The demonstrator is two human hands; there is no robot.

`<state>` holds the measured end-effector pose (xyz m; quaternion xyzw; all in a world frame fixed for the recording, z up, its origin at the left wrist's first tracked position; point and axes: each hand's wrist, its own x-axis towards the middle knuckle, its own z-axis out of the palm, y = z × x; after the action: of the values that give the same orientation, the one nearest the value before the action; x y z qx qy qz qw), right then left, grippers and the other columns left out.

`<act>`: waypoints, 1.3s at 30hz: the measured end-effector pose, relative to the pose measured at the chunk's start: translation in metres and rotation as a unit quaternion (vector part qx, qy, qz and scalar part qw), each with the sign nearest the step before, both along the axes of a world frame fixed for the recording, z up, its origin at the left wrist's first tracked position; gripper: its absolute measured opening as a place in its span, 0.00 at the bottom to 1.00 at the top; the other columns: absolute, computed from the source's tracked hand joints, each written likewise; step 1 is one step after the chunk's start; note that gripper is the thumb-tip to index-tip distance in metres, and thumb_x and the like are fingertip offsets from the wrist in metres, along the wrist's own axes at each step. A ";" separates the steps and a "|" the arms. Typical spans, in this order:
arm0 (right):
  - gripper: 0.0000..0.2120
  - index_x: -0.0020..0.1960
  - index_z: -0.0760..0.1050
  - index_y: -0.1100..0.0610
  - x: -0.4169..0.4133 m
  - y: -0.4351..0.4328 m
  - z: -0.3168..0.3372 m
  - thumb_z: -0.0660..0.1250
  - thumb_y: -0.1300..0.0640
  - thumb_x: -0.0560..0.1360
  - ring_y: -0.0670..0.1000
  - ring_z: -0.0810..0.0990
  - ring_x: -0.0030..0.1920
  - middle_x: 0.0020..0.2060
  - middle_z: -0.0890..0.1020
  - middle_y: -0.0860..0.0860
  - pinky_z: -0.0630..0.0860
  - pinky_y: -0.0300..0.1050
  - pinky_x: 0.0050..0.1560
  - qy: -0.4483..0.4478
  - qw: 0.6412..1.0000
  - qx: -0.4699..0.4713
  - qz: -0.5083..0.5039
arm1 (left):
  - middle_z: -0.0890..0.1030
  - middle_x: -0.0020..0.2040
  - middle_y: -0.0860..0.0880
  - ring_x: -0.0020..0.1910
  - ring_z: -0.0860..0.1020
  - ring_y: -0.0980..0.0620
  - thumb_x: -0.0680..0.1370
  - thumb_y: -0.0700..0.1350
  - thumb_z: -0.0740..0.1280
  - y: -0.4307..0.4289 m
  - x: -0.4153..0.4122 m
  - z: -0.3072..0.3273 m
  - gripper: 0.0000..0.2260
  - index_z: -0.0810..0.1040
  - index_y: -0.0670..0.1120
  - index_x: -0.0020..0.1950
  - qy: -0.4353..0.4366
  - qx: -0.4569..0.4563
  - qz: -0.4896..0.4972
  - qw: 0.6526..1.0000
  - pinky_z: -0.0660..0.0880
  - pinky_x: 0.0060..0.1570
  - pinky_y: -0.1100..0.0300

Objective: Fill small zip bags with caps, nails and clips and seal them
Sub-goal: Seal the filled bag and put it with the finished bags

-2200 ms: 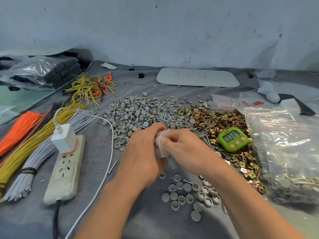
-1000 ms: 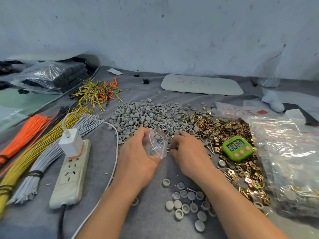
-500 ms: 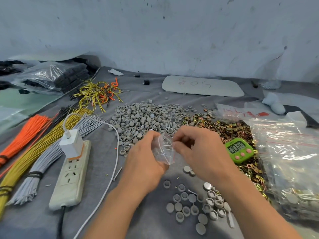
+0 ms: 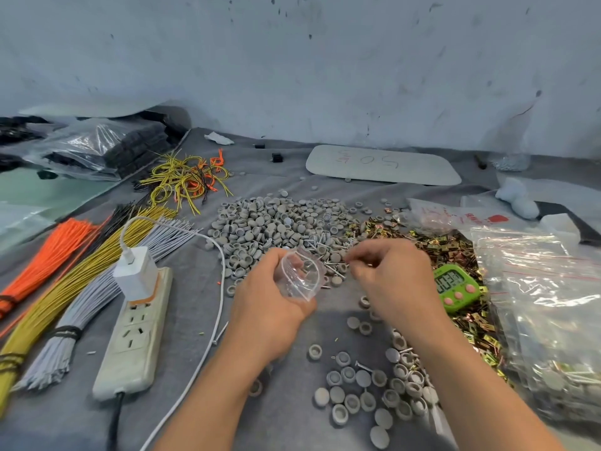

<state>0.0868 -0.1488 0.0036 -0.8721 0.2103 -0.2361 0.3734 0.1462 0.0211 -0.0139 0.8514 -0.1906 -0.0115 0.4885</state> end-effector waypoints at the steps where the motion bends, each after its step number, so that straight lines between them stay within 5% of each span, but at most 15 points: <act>1: 0.12 0.43 0.86 0.42 0.004 0.001 -0.004 0.73 0.59 0.77 0.38 0.81 0.32 0.35 0.82 0.35 0.74 0.27 0.31 0.058 0.998 -0.020 0.010 | 0.83 0.41 0.57 0.40 0.81 0.57 0.66 0.40 0.79 0.001 0.001 0.000 0.19 0.77 0.55 0.50 -0.002 -0.001 0.005 1.000 0.78 0.43 0.54; 4: 0.09 0.47 0.87 0.45 0.017 0.010 -0.014 0.71 0.58 0.78 0.43 0.82 0.37 0.39 0.85 0.41 0.83 0.43 0.47 0.147 0.985 -0.070 0.048 | 0.83 0.41 0.58 0.40 0.81 0.57 0.66 0.40 0.79 0.003 0.002 0.001 0.20 0.77 0.55 0.50 -0.018 -0.005 0.019 1.000 0.78 0.42 0.56; 8: 0.08 0.55 0.83 0.44 0.030 0.019 -0.024 0.70 0.53 0.78 0.55 0.83 0.52 0.50 0.85 0.49 0.81 0.50 0.54 0.193 0.970 -0.142 0.048 | 0.82 0.40 0.58 0.39 0.78 0.61 0.67 0.45 0.79 0.004 0.001 0.002 0.17 0.76 0.56 0.50 -0.051 0.000 0.020 0.999 0.75 0.40 0.61; 15: 0.08 0.46 0.74 0.46 0.035 0.024 -0.038 0.68 0.60 0.76 0.56 0.78 0.47 0.44 0.80 0.48 0.74 0.49 0.44 0.170 0.971 -0.160 0.045 | 0.81 0.43 0.61 0.46 0.76 0.66 0.68 0.45 0.78 0.005 -0.001 0.002 0.17 0.76 0.58 0.51 -0.065 0.031 0.005 0.997 0.71 0.40 0.71; 21: 0.11 0.45 0.79 0.50 0.033 0.028 -0.037 0.62 0.62 0.71 0.48 0.78 0.38 0.36 0.80 0.46 0.76 0.45 0.37 0.140 0.981 -0.111 0.079 | 0.81 0.44 0.61 0.44 0.77 0.64 0.69 0.47 0.79 0.003 -0.002 0.002 0.18 0.75 0.60 0.51 -0.067 0.035 0.003 0.997 0.71 0.39 0.70; 26: 0.09 0.46 0.72 0.49 0.026 0.031 -0.030 0.63 0.63 0.73 0.55 0.79 0.40 0.38 0.80 0.48 0.78 0.51 0.41 0.142 0.976 -0.148 0.077 | 0.82 0.45 0.60 0.45 0.79 0.62 0.70 0.48 0.79 0.001 -0.004 0.001 0.17 0.75 0.60 0.52 -0.067 0.033 0.004 0.997 0.76 0.46 0.59; 31: 0.15 0.46 0.68 0.45 0.007 0.012 -0.008 0.67 0.64 0.78 0.47 0.78 0.39 0.40 0.80 0.44 0.74 0.46 0.38 0.098 0.990 -0.099 0.019 | 0.81 0.45 0.61 0.46 0.78 0.62 0.69 0.46 0.79 0.000 -0.004 0.001 0.20 0.74 0.61 0.53 -0.075 0.053 -0.001 0.996 0.76 0.47 0.58; 35: 0.16 0.43 0.70 0.46 -0.022 0.004 0.017 0.73 0.63 0.76 0.42 0.77 0.35 0.36 0.80 0.45 0.72 0.32 0.35 0.000 0.998 -0.025 0.049 | 0.81 0.45 0.60 0.45 0.78 0.59 0.70 0.45 0.78 -0.003 -0.005 -0.001 0.19 0.73 0.61 0.53 -0.072 0.080 -0.009 0.994 0.75 0.45 0.58; 39: 0.15 0.41 0.69 0.47 -0.034 0.019 0.029 0.72 0.63 0.75 0.46 0.77 0.36 0.34 0.79 0.45 0.78 0.46 0.38 0.022 0.987 -0.127 0.094 | 0.80 0.43 0.60 0.42 0.77 0.60 0.70 0.47 0.77 -0.008 -0.008 -0.003 0.19 0.71 0.63 0.51 -0.069 0.094 -0.024 0.993 0.73 0.39 0.58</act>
<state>0.0523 -0.1297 0.0330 -0.9334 0.1038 -0.2058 0.2751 0.1381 0.0128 -0.0165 0.8874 -0.2425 0.0178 0.3915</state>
